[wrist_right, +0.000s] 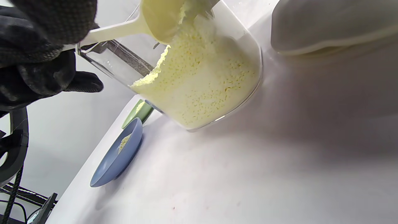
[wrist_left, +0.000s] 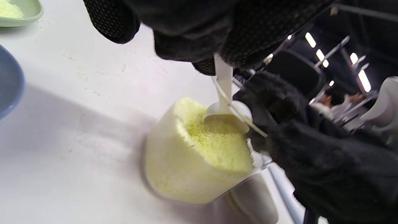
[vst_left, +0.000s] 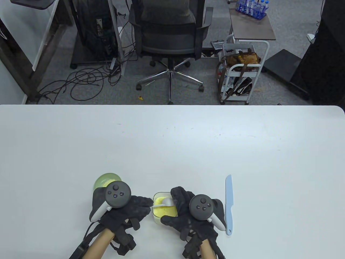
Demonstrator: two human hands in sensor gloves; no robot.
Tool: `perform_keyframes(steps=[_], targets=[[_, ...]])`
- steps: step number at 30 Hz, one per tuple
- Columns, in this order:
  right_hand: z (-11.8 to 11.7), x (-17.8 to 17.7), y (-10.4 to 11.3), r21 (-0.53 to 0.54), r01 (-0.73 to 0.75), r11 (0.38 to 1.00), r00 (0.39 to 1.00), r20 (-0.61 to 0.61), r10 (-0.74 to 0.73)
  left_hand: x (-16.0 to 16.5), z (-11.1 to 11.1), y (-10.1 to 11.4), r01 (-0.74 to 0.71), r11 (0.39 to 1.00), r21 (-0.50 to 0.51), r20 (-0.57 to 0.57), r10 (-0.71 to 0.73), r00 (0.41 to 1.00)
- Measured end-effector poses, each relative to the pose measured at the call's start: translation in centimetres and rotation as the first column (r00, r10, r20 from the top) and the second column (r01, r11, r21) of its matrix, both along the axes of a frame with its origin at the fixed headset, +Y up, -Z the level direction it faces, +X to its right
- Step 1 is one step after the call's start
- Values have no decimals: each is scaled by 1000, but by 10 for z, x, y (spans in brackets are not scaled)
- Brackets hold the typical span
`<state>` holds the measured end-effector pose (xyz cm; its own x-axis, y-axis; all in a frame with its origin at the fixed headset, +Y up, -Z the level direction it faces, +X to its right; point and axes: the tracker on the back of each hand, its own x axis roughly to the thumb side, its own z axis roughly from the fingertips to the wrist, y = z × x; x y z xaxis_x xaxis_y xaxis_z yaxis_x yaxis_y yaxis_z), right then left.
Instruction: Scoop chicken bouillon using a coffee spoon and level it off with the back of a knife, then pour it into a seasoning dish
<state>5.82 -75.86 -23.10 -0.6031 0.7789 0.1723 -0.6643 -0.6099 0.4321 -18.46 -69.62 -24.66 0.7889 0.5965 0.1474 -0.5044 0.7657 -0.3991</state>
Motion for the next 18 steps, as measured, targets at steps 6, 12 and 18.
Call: perform_keyframes(steps=[6,12,18], targets=[[0,0,0,-2,2,1000,1000,2,-2,15,-12,9,110,989,-98,63,-105,993],[1,1,0,-8,12,1000,1000,5,-12,19,-31,4,131,942,-308,121,-97,988],[1,1,0,-9,14,1000,1000,6,-14,1,-33,-27,-98,828,-551,93,178,980]])
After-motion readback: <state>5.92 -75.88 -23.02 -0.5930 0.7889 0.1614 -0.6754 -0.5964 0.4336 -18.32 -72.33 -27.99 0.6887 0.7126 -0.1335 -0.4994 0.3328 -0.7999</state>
